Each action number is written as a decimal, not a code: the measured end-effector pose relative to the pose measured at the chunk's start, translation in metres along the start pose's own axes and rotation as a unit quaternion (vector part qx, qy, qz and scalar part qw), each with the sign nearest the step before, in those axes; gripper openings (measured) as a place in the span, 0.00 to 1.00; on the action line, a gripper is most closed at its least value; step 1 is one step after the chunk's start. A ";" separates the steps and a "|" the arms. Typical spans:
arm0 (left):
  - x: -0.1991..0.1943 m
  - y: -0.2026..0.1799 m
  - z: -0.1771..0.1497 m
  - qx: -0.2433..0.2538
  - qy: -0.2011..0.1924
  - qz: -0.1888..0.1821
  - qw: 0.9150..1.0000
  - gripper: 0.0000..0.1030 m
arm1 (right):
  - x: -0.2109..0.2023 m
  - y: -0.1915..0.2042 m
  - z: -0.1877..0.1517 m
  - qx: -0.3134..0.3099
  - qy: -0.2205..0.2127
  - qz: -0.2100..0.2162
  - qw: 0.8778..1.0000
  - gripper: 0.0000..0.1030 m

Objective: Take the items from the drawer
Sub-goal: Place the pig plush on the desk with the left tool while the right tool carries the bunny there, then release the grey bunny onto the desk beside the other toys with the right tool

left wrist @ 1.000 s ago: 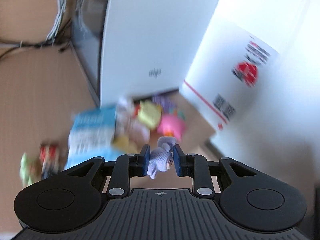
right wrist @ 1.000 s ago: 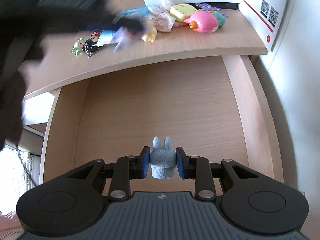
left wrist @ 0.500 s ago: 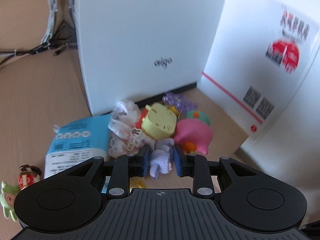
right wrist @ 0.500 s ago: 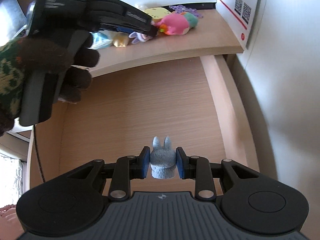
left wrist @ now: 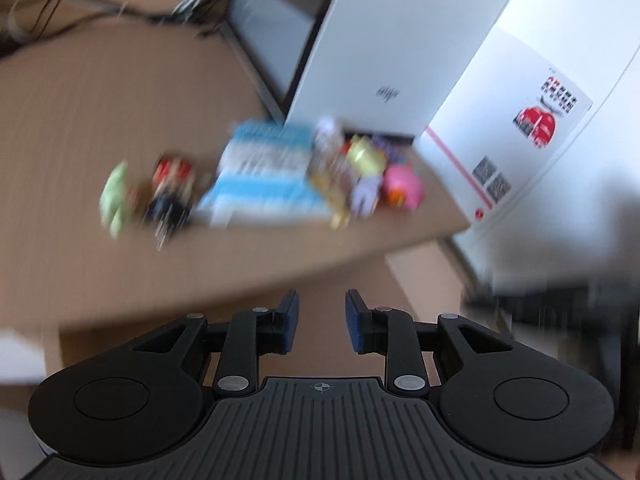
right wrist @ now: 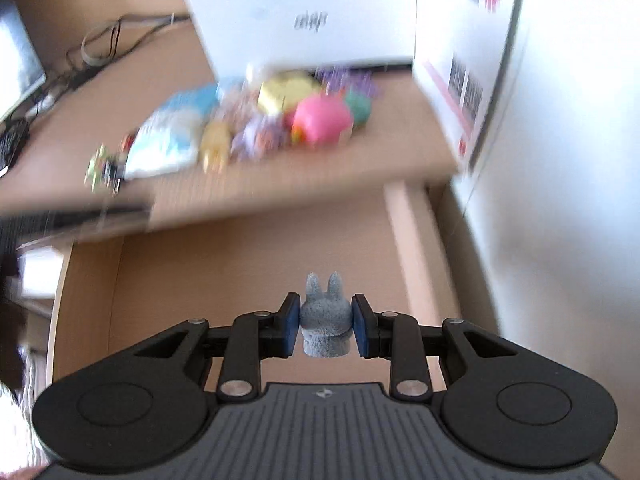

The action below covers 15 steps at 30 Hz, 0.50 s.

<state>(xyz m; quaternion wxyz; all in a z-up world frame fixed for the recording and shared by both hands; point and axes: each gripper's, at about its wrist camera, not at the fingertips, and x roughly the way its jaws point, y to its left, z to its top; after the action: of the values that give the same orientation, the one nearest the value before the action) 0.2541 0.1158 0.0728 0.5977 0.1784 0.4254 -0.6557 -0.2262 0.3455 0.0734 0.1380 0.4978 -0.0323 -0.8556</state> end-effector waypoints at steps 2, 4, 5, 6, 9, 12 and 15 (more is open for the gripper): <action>-0.005 0.008 -0.011 -0.010 0.006 0.007 1.000 0.27 | -0.001 0.000 0.020 -0.010 -0.026 -0.006 1.000 0.26; -0.012 0.016 -0.020 -0.023 0.010 0.014 1.000 0.27 | 0.001 0.003 0.041 -0.022 -0.053 -0.018 0.998 0.26; -0.015 0.019 -0.024 -0.028 0.010 0.015 0.999 0.27 | 0.002 0.005 0.052 -0.027 -0.068 -0.023 0.997 0.26; -0.019 0.022 -0.027 -0.030 0.010 0.017 0.999 0.27 | 0.003 0.007 0.064 -0.035 -0.087 -0.027 0.995 0.26; -0.032 0.031 -0.034 -0.045 0.003 0.034 0.998 0.27 | 0.005 0.010 0.092 -0.054 -0.158 -0.041 0.985 0.26; -0.039 0.034 -0.039 -0.063 -0.010 0.050 0.997 0.27 | 0.018 0.012 0.107 -0.058 -0.186 -0.057 0.979 0.38; -0.042 0.034 -0.046 -0.089 -0.024 0.077 0.993 0.27 | 0.033 0.005 0.109 -0.031 -0.175 -0.019 0.984 0.40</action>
<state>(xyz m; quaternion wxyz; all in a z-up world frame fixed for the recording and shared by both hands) 0.2824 0.1805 0.0656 0.6700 0.1407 0.4523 -0.5716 -0.3344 0.3230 0.1010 0.1290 0.3364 -0.0197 -0.9326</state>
